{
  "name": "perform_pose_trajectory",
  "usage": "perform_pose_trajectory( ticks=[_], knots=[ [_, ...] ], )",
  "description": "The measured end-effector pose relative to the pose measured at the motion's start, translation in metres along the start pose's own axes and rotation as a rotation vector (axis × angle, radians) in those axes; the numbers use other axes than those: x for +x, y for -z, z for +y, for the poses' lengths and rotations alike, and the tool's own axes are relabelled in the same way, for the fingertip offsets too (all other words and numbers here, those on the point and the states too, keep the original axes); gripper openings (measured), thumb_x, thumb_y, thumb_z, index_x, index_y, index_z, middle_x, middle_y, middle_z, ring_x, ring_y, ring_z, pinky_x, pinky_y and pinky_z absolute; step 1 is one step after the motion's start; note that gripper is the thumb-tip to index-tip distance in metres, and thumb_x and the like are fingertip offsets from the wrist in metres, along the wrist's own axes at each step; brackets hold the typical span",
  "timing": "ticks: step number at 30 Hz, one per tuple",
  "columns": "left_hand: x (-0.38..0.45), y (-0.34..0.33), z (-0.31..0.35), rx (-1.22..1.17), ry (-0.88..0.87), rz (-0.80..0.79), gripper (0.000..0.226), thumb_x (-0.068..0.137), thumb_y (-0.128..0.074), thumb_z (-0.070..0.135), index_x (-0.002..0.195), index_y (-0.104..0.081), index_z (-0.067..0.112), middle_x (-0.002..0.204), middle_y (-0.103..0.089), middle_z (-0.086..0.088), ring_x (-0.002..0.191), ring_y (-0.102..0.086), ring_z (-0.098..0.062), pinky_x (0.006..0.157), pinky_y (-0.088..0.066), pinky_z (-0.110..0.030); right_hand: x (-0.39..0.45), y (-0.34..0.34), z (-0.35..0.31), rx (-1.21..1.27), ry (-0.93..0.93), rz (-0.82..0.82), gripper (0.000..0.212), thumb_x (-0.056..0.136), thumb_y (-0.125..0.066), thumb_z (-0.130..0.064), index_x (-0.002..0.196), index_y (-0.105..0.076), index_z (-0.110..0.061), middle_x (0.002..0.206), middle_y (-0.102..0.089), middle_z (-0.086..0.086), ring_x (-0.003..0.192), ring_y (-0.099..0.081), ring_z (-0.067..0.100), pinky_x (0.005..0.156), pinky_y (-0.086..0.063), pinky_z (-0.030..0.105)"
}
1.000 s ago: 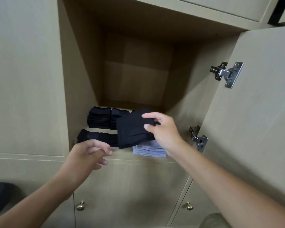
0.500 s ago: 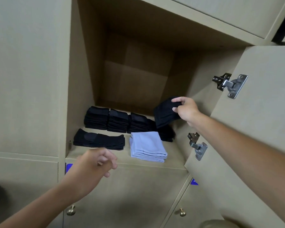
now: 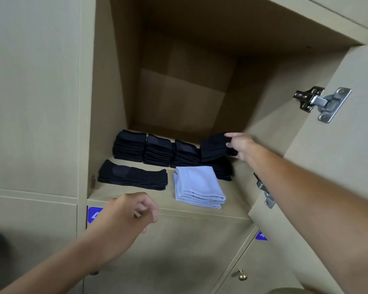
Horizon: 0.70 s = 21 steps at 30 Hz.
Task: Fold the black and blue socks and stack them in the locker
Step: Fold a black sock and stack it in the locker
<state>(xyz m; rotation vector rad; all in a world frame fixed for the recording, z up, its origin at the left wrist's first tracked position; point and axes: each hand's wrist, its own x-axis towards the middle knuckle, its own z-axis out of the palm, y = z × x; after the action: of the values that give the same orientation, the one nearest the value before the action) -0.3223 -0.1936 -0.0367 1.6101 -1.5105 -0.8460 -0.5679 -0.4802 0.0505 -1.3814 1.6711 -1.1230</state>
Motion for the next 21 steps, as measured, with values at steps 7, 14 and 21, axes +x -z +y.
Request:
perform_pose_trajectory(
  ticks=[7,14,21],
  knots=[
    [-0.001,0.0,-0.002,0.022,0.041,-0.005,0.016,0.093,-0.062,0.023,0.084,-0.071,0.031,0.084,-0.075,0.015,0.07,-0.071,-0.004,0.081,-0.057,-0.041,0.014,-0.01,0.019,-0.08,-0.111,-0.095,0.052,0.103,-0.034,0.012,0.142,-0.054,-0.015,0.148,-0.049,0.013,0.116,-0.054,0.027,0.09,-0.046,0.036],
    [-0.001,0.0,-0.005,0.045,0.032,-0.008,0.019,0.093,-0.062,0.023,0.083,-0.069,0.038,0.085,-0.075,0.013,0.07,-0.071,-0.007,0.081,-0.058,-0.043,0.023,-0.019,0.034,-0.182,-0.063,-0.033,0.038,0.104,-0.037,0.008,0.135,-0.057,0.004,0.142,-0.055,0.024,0.12,-0.059,0.03,0.053,-0.048,0.011],
    [0.0,-0.001,-0.009,0.054,0.026,-0.012,0.023,0.094,-0.062,0.024,0.086,-0.066,0.045,0.084,-0.075,0.013,0.07,-0.071,-0.01,0.082,-0.059,-0.045,0.036,-0.023,0.053,-0.419,-0.028,0.014,0.03,0.099,-0.054,0.0,0.126,-0.066,0.0,0.129,-0.064,0.017,0.11,-0.061,0.025,0.101,-0.05,0.036]
  ],
)
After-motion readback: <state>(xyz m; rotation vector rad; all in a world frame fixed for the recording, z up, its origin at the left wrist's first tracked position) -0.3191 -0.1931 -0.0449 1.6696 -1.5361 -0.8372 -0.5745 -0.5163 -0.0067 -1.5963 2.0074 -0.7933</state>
